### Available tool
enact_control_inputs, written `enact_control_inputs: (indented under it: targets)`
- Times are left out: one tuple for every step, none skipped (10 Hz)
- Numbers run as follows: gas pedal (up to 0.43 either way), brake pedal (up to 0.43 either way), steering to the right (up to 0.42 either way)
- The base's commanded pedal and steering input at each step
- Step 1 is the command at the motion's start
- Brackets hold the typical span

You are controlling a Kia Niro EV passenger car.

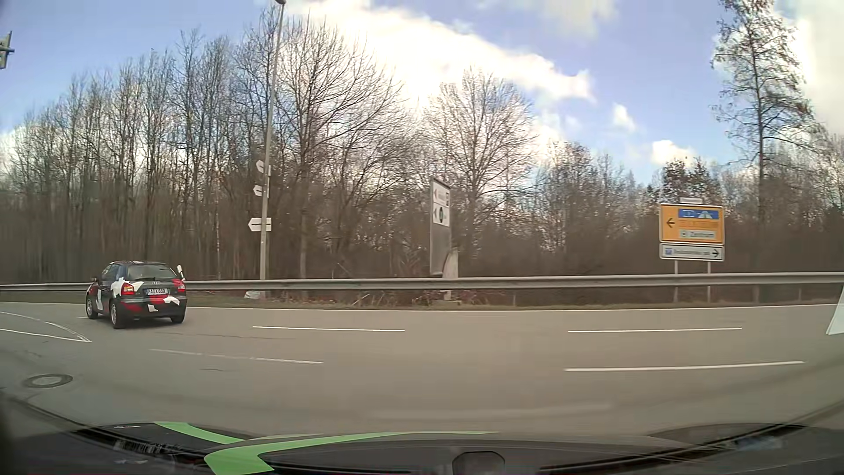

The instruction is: Follow the waypoints while adhering to traffic rules and regulations

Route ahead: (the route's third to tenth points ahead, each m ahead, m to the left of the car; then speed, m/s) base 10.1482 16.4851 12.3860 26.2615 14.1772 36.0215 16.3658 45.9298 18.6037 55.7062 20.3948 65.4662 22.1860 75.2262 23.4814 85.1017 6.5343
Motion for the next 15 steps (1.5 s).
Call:
enact_control_inputs:
  targets:
    - [0.067, 0.000, -0.341]
    - [0.067, 0.000, -0.340]
    - [0.067, 0.000, -0.340]
    - [0.067, 0.000, -0.336]
    - [0.087, 0.000, -0.330]
    - [0.098, 0.000, -0.325]
    - [0.138, 0.000, -0.318]
    - [0.138, 0.000, -0.318]
    - [0.138, 0.000, -0.320]
    - [0.138, 0.000, -0.321]
    - [0.138, 0.000, -0.319]
    - [0.138, 0.000, -0.315]
    - [0.138, 0.000, -0.311]
    - [0.150, 0.000, -0.307]
    - [0.177, 0.000, -0.302]
